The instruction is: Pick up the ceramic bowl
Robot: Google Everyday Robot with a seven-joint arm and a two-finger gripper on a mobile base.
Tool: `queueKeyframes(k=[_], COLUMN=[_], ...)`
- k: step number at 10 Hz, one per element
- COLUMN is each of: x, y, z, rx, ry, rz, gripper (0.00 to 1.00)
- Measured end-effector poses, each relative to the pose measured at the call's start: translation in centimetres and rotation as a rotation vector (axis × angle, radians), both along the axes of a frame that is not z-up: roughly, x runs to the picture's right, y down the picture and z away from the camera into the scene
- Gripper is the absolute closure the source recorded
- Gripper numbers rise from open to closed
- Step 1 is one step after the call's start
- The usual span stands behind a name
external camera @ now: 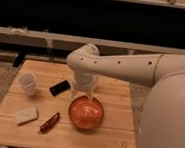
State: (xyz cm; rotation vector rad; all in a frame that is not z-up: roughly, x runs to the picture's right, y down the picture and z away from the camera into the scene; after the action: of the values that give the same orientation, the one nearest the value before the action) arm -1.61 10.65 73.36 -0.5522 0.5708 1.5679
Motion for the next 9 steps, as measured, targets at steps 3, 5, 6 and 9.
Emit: queueKeyframes(k=[3,5,6,9], x=[6.0,7.6,7.8,7.9], y=[1.7,3.5,4.2,5.8], z=[2.7,5.1,5.9,8.2], rx=[0.004,0.012,0.016,0.017], ry=[0.071,0.105,0.11,0.106], rz=[0.076,0.121,0.135,0.179], gripper=[0.35,0.35,0.35,0.35])
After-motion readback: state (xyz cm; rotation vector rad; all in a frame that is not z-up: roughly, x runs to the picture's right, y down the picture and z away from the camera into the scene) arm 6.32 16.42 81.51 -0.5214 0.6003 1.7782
